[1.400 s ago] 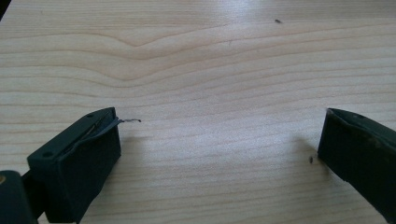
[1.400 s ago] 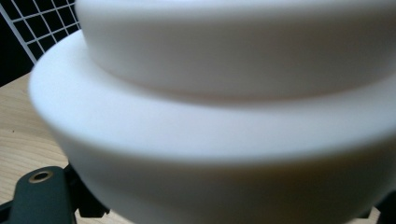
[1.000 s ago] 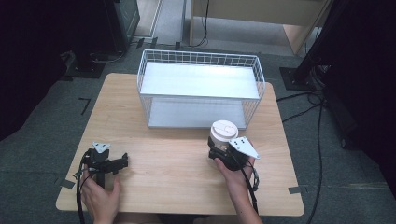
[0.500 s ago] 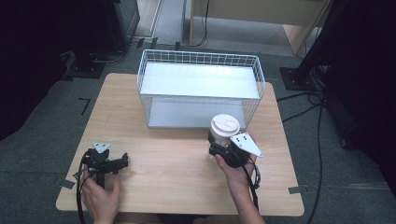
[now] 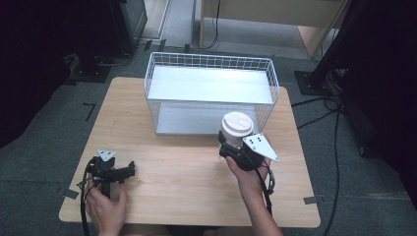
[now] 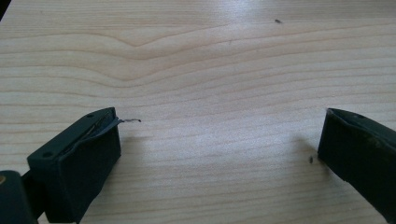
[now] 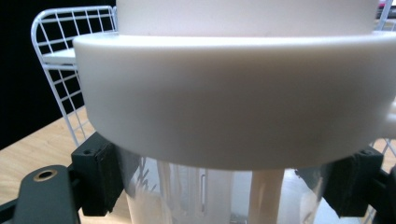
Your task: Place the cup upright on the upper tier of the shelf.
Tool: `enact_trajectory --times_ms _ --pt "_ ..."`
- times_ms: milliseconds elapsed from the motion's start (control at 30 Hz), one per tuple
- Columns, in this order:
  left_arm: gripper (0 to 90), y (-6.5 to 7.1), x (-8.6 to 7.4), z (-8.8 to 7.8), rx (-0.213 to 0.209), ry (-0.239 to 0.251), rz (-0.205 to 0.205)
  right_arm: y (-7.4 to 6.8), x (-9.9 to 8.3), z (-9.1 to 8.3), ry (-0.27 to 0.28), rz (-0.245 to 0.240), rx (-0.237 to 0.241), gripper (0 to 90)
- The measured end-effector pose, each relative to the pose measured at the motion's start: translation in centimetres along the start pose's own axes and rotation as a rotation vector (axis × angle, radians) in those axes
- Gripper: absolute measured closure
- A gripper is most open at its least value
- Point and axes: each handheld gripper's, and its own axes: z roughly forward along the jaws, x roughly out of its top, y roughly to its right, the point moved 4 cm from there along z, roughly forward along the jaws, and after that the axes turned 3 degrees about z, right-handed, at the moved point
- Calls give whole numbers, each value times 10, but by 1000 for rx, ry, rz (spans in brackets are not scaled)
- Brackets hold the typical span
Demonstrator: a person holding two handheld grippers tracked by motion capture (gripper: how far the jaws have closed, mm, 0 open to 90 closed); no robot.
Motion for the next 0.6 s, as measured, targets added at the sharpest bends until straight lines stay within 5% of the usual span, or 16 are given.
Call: enact_trajectory --times_ms 600 --pt "0 0 0 0 -1 -2 0 -11 44 6 80 -31 6 159"
